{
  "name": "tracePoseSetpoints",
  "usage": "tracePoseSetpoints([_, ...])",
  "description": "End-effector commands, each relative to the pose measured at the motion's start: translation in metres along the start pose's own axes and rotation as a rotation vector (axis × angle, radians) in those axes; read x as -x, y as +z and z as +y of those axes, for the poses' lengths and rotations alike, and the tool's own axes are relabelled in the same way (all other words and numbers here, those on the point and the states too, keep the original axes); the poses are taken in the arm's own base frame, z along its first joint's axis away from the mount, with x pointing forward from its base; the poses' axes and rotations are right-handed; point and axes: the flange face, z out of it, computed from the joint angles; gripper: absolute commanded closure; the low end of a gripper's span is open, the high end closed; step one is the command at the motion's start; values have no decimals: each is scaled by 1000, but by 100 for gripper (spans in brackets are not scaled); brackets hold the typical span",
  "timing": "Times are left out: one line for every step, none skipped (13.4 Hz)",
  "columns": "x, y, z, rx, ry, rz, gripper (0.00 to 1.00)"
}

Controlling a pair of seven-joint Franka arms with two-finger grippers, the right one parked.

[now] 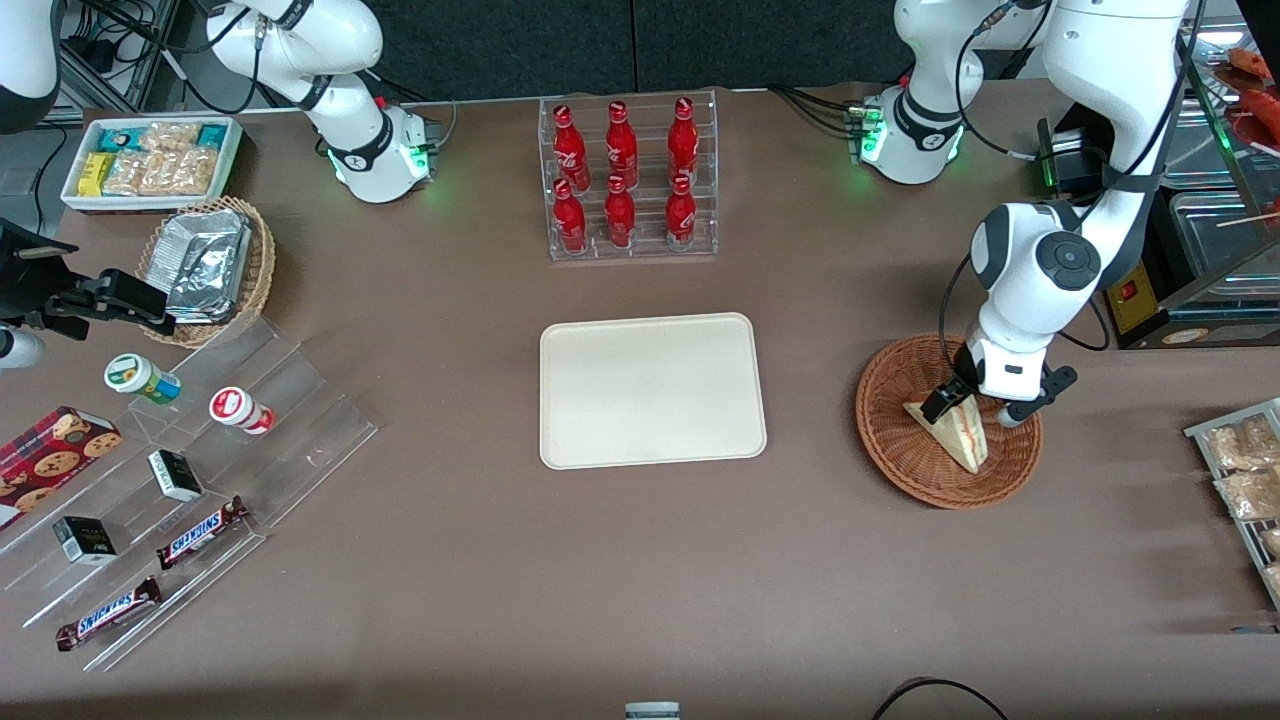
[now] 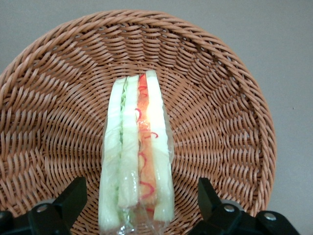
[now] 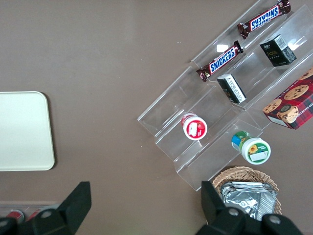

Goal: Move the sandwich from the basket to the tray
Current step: 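Close the left gripper on the sandwich and lift it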

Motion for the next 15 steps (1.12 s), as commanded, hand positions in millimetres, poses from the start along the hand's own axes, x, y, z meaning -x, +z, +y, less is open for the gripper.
tracePoseSetpoints([-7, 4, 5, 8, -6, 8, 6])
tracePoseSetpoints([-9, 6, 7, 8, -16, 7, 41])
tracePoseSetpoints([-8, 8, 8, 8, -13, 6, 99])
tracePoseSetpoints([-8, 8, 8, 6, -7, 7, 100])
tracePoseSetpoints([-9, 7, 8, 4, 3, 9, 100])
tracePoseSetpoints([-11, 4, 9, 6, 8, 12, 100])
tracePoseSetpoints([-14, 0, 11, 8, 15, 16, 100])
tracePoseSetpoints([-17, -6, 14, -1, 21, 9, 100])
tracePoseSetpoints([-22, -18, 18, -18, 45, -3, 100])
tracePoseSetpoints([-27, -35, 22, -54, 73, -28, 100])
tracePoseSetpoints([-36, -58, 29, -108, 107, -56, 100])
tracePoseSetpoints([-43, -83, 40, -174, 133, -92, 100])
tracePoseSetpoints([-47, -112, 59, -231, 158, -129, 100])
tracePoseSetpoints([-45, -141, 84, -257, 183, -151, 100])
tracePoseSetpoints([-43, -166, 104, -271, 189, -162, 100])
